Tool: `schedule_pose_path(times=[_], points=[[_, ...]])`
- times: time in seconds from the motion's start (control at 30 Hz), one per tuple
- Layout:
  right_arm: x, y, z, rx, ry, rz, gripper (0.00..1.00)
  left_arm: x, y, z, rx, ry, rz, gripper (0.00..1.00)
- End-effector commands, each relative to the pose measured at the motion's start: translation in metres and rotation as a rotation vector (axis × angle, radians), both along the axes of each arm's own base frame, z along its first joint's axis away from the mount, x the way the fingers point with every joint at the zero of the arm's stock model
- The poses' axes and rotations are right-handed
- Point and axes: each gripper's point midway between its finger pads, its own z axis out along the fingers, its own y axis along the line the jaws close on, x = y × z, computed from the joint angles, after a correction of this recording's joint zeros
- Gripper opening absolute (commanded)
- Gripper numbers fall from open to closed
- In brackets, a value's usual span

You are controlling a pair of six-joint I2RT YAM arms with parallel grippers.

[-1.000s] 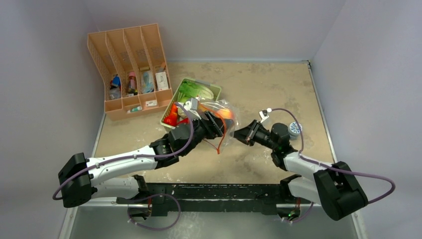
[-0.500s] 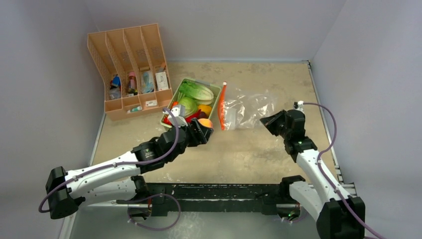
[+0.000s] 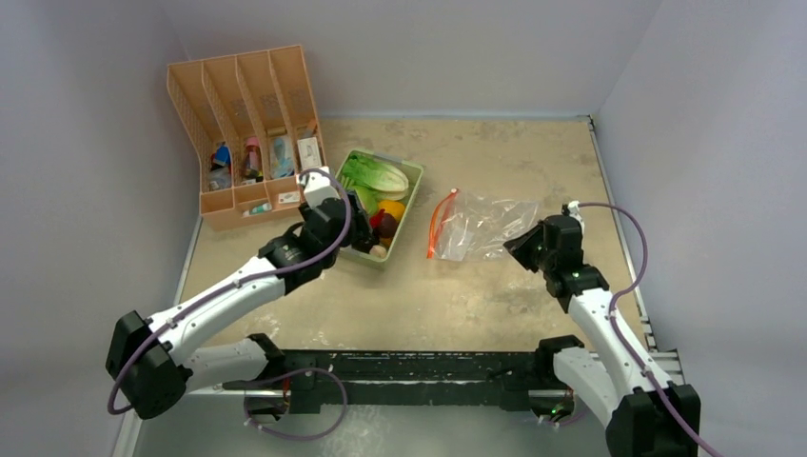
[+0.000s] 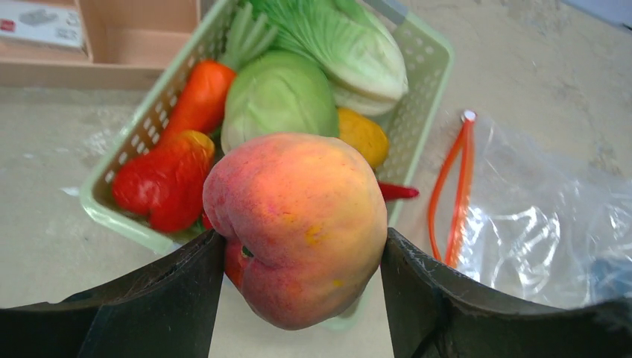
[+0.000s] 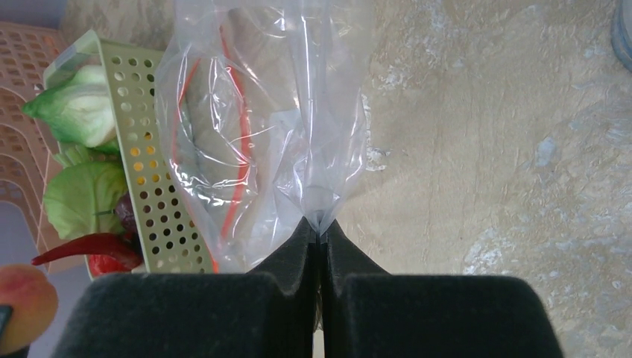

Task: Open the zip-top bag and remove the fake food
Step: Place the fake fruit in the bin.

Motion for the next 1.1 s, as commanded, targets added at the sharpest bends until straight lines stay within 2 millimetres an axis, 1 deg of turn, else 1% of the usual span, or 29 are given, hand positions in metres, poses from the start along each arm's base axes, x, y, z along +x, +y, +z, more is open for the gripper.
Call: schedule_pose_path(times=[0.0, 0.03, 0.1, 0.2, 0.23, 0.3, 0.37, 0.47, 0.53, 0.6, 0.67, 0.7, 0.77, 0.83, 0.9, 0.93, 1.0, 1.03, 1.07], points=[[-0.007, 0.003, 0.004, 0.012, -0.018, 0.025, 0.00, 0.039, 0.010, 0.023, 0.031, -0.044, 0.035, 0.00], [-0.008, 0.004, 0.004, 0.015, -0.019, 0.028, 0.00, 0.043, 0.012, 0.015, 0.044, -0.019, 0.041, 0.00], [-0.010, 0.004, 0.004, 0.017, -0.021, 0.029, 0.00, 0.046, 0.007, 0.003, 0.050, 0.014, 0.011, 0.00], [-0.011, 0.002, 0.005, 0.012, -0.020, 0.027, 0.00, 0.039, -0.020, -0.008, -0.034, 0.028, -0.120, 0.00], [-0.011, 0.003, 0.005, 0.011, -0.020, 0.029, 0.00, 0.036, -0.027, -0.010, -0.067, 0.031, -0.149, 0.00], [-0.011, 0.003, 0.005, 0.012, -0.021, 0.033, 0.00, 0.029, -0.033, -0.013, -0.119, 0.034, -0.175, 0.00], [-0.009, 0.005, 0.004, 0.016, -0.020, 0.040, 0.00, 0.022, -0.035, -0.010, -0.175, 0.025, -0.182, 0.00], [-0.006, 0.009, 0.003, 0.025, -0.016, 0.058, 0.00, 0.013, -0.021, -0.009, -0.216, 0.014, -0.119, 0.00], [-0.003, 0.011, 0.002, 0.027, -0.014, 0.068, 0.00, 0.008, -0.015, -0.002, -0.252, -0.019, -0.103, 0.00], [-0.002, 0.012, -0.001, 0.029, -0.004, 0.077, 0.00, 0.002, -0.021, 0.001, -0.281, -0.021, -0.146, 0.00], [0.000, 0.014, -0.003, 0.033, -0.001, 0.084, 0.00, -0.001, -0.032, -0.008, -0.287, 0.017, -0.199, 0.00], [0.001, 0.015, -0.004, 0.038, -0.001, 0.087, 0.00, -0.002, -0.039, -0.017, -0.281, 0.046, -0.230, 0.00], [0.002, 0.017, -0.005, 0.046, 0.003, 0.094, 0.00, 0.000, -0.047, -0.034, -0.268, 0.098, -0.247, 0.03], [0.003, 0.018, -0.004, 0.047, 0.002, 0.100, 0.00, 0.001, -0.055, -0.048, -0.258, 0.130, -0.264, 0.08], [0.003, 0.017, -0.001, 0.037, 0.003, 0.100, 0.00, 0.001, -0.056, -0.060, -0.233, 0.157, -0.257, 0.16], [0.003, 0.015, 0.000, 0.024, 0.005, 0.095, 0.00, 0.002, -0.056, -0.062, -0.217, 0.162, -0.249, 0.23], [0.003, 0.011, 0.005, 0.001, -0.004, 0.093, 0.01, 0.001, -0.053, -0.060, -0.197, 0.159, -0.235, 0.42], [0.003, 0.010, 0.008, -0.011, -0.013, 0.094, 0.03, 0.001, -0.053, -0.052, -0.197, 0.143, -0.234, 0.49], [0.003, 0.008, 0.012, -0.022, -0.023, 0.094, 0.05, 0.001, -0.052, -0.045, -0.197, 0.124, -0.231, 0.53]])
